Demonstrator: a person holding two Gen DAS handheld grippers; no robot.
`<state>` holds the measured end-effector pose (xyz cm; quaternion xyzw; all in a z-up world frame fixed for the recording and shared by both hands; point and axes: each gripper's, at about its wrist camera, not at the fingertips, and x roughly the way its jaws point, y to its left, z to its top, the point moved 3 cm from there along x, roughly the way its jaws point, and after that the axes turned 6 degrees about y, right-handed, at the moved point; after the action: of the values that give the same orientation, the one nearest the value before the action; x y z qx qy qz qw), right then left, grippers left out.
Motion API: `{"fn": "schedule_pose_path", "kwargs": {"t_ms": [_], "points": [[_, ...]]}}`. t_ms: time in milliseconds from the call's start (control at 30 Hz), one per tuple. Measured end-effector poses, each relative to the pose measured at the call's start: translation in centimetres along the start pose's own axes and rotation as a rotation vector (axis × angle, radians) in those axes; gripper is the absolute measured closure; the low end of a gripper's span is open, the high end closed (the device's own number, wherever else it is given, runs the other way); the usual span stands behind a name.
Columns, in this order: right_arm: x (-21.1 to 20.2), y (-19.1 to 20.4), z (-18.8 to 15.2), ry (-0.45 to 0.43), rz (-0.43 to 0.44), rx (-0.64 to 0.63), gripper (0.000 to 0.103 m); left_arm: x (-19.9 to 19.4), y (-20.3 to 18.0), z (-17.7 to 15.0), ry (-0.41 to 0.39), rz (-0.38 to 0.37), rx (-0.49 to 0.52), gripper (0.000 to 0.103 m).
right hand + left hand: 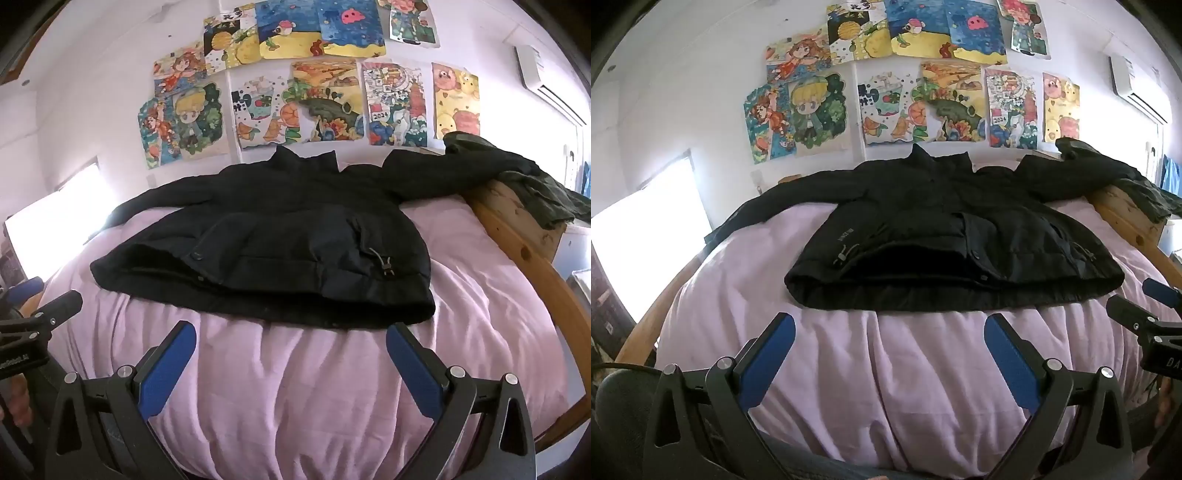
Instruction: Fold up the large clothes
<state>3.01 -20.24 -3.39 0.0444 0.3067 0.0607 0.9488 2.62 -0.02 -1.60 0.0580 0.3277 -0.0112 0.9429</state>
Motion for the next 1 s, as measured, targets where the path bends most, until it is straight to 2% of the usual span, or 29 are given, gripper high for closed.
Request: {"fn": "schedule_pose_path", "kwargs": {"t_ms": [1000], "points": [[-0.63, -0.59, 0.37, 0.000, -0.008, -0.011, 0.000, 0.33, 0.79, -0.22, 0.001, -0.001, -0.011, 0.002]]}}
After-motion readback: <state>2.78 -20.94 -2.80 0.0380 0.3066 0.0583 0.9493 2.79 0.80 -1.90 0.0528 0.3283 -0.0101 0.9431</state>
